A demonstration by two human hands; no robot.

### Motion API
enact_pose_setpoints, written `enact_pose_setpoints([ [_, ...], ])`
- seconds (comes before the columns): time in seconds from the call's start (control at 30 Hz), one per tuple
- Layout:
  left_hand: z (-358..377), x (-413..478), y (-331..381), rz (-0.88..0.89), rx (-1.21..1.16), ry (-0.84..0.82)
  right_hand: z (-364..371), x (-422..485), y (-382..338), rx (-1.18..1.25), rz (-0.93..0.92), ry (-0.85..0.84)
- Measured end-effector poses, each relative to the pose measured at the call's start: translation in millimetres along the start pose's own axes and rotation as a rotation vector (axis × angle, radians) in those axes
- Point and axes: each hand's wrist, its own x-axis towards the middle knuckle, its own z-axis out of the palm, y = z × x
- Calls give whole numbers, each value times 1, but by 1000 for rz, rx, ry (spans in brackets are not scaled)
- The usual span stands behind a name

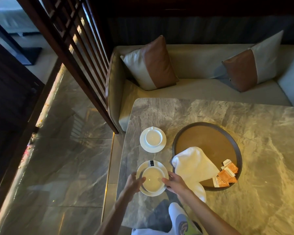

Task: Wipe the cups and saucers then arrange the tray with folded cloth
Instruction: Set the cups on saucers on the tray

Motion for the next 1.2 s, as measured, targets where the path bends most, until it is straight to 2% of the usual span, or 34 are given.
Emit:
enact_pose_setpoints([
  [0.13, 5, 2, 27, 52, 27, 90, -16, -4, -27, -41, -69, -52],
  [0.3, 44, -2, 96, 185, -21, 131, -62, -6, -92, -128, -213, -17],
  [0.43, 103, 11, 159, 241, 41, 79, -127, 1, -139, -51, -252, 4],
  [0.6, 191, 35, 205, 237, 32, -94, -221, 23, -166, 95, -167, 69],
  [0.7, 242, 48, 212, 211, 47, -210, -271, 32, -166, 72, -113, 117],
  [0.8, 285, 66, 213, 130, 123, -122, -311, 39, -157, 16, -70, 129],
  [0.9, 313, 77, 209, 92, 113, -127, -337, 46, -148, -26, -32, 118],
  [1.03, 330, 82, 200, 59, 54, -163, -352, 59, -138, -32, 8, 142],
  [1.2, 343, 95, 191, 67, 109, -66, -361, 67, -128, 18, 3, 107],
])
